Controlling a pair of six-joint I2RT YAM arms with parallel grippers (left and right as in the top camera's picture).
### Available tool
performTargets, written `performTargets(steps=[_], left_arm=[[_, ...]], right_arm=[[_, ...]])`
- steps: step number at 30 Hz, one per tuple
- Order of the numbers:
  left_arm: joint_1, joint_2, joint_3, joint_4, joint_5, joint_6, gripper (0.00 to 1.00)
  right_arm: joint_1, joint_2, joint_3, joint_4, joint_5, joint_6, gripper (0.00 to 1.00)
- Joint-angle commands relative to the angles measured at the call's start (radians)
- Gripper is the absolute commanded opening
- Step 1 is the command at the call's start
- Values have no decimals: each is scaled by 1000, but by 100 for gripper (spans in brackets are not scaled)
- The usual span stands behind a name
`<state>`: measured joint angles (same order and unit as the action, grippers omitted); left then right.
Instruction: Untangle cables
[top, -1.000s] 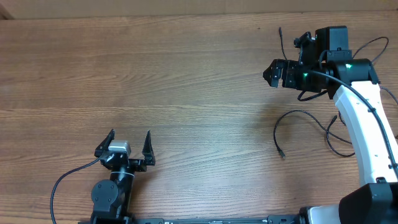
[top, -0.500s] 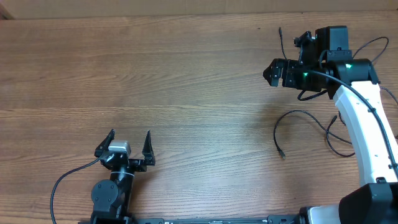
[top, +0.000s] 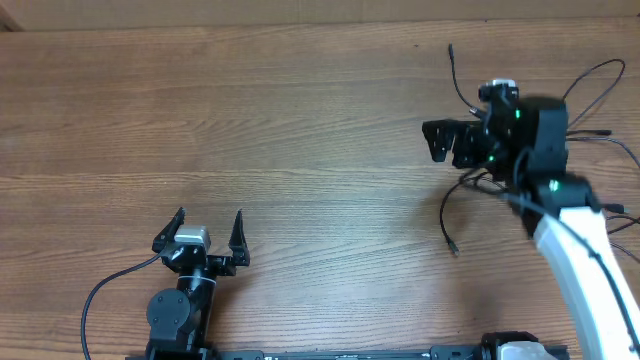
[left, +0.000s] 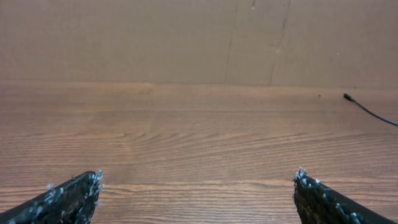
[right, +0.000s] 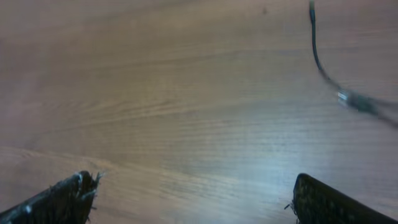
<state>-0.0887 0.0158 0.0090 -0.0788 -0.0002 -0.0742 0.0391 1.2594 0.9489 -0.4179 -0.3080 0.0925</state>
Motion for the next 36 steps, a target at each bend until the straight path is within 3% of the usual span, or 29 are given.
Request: performTargets(steps=[1, 6, 19, 28, 36], left_arm=[[10, -11, -3, 0, 11, 15, 100], [10, -11, -3, 0, 11, 15, 100], [10, -11, -3, 0, 11, 15, 100], [10, -11, -3, 0, 11, 15, 100], [10, -11, -3, 0, 11, 15, 100]], right_arm=[[-1, -112, -177, 200, -8, -12, 100], [-1, -251, -418, 492, -8, -12, 100], [-2, -601, -946, 996, 56, -16, 100], [-2, -807, -941, 785, 76, -15, 100], [-2, -1087, -941, 422, 151, -16, 100]])
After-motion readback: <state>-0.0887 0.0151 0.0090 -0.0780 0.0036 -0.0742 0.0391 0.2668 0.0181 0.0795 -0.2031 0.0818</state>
